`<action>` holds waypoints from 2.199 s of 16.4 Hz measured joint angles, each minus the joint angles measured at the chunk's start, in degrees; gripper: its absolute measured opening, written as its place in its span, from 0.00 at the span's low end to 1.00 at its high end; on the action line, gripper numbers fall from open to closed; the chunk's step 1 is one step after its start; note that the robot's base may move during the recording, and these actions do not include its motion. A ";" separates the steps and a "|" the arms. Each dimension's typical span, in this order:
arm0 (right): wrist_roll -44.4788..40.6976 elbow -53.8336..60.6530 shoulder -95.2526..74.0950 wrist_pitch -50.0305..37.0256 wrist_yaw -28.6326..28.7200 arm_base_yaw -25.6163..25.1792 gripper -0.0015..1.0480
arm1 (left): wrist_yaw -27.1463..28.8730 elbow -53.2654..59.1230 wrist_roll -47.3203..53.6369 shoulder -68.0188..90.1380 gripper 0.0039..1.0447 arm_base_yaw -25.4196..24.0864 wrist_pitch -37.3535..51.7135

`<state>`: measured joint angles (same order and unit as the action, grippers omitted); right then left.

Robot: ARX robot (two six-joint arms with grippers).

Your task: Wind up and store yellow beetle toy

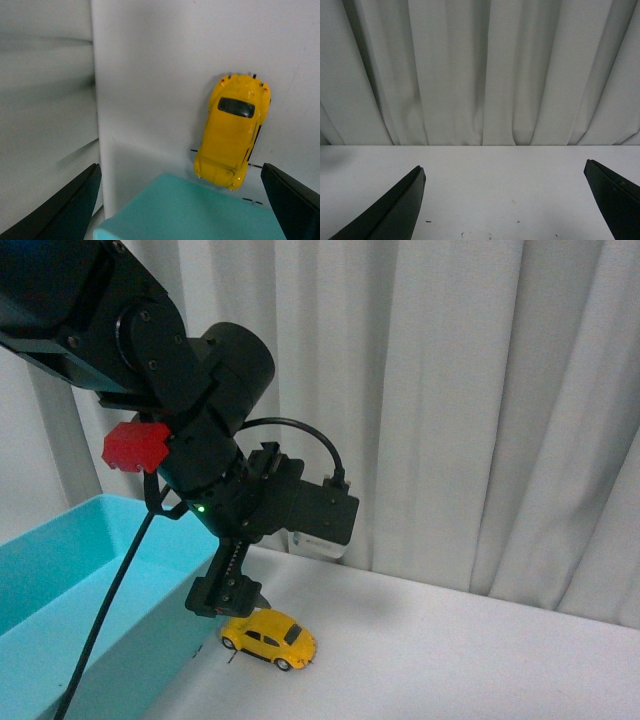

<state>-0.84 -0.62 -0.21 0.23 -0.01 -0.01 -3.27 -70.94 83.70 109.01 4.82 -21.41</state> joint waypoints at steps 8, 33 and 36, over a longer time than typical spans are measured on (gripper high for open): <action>0.00 0.00 0.00 0.00 0.00 0.00 0.94 | 6.36 -6.12 9.25 9.03 0.94 -0.04 -5.57; 0.02 0.00 0.00 0.00 0.00 0.00 0.94 | -16.41 -12.79 -13.38 3.56 0.36 1.14 -13.16; 0.02 0.00 0.00 0.00 0.00 0.00 0.94 | -27.19 -12.52 -24.22 -9.81 0.36 -6.45 -8.15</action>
<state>-0.82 -0.62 -0.21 0.23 -0.01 -0.01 -30.46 -83.46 59.48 99.20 -1.63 -29.56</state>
